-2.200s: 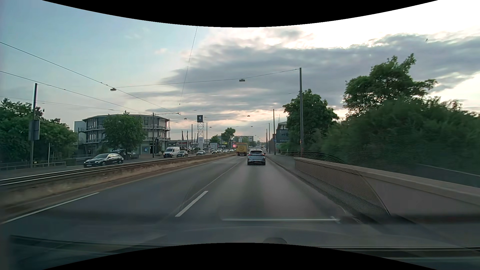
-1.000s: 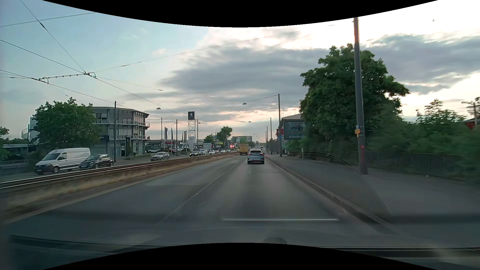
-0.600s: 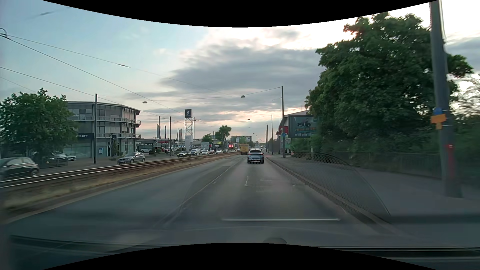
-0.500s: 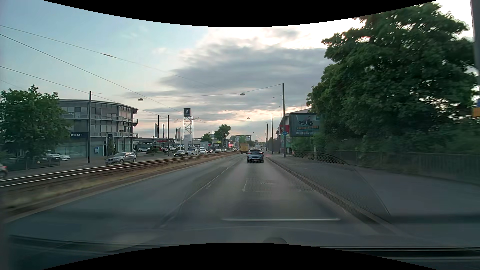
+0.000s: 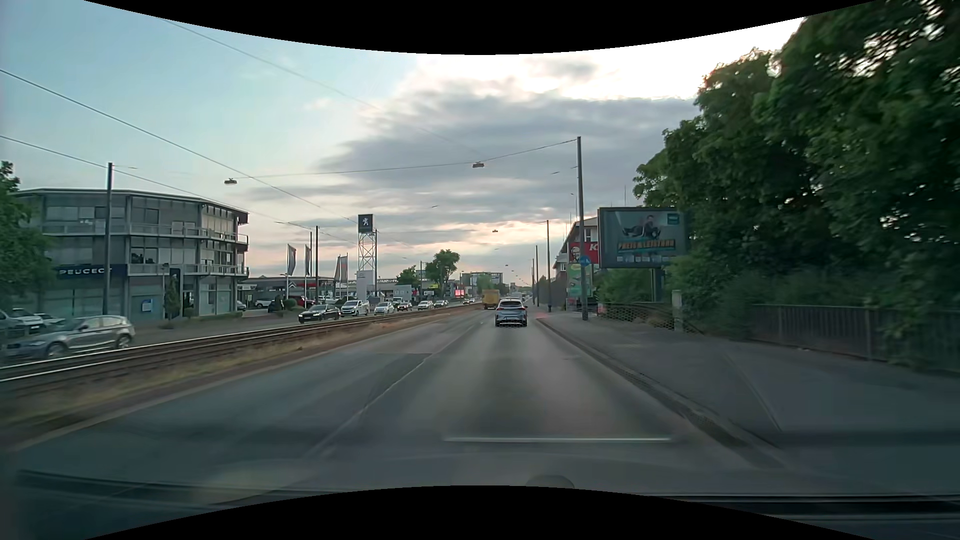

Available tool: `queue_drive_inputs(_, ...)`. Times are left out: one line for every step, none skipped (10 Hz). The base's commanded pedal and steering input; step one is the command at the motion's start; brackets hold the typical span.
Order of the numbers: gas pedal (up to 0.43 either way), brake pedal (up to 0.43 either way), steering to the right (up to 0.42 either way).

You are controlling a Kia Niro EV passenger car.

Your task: Follow the waypoints while adhering to traffic rules and regulations

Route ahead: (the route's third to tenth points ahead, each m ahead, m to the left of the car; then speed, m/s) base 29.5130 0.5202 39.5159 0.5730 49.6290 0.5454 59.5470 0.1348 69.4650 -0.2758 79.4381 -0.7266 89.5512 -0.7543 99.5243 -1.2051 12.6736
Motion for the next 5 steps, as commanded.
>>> queue_drive_inputs(0.0, 0.0, -0.005)
queue_drive_inputs(0.0, 0.0, -0.005)
queue_drive_inputs(0.0, 0.0, -0.004)
queue_drive_inputs(0.0, 0.0, -0.004)
queue_drive_inputs(0.0, 0.0, -0.004)
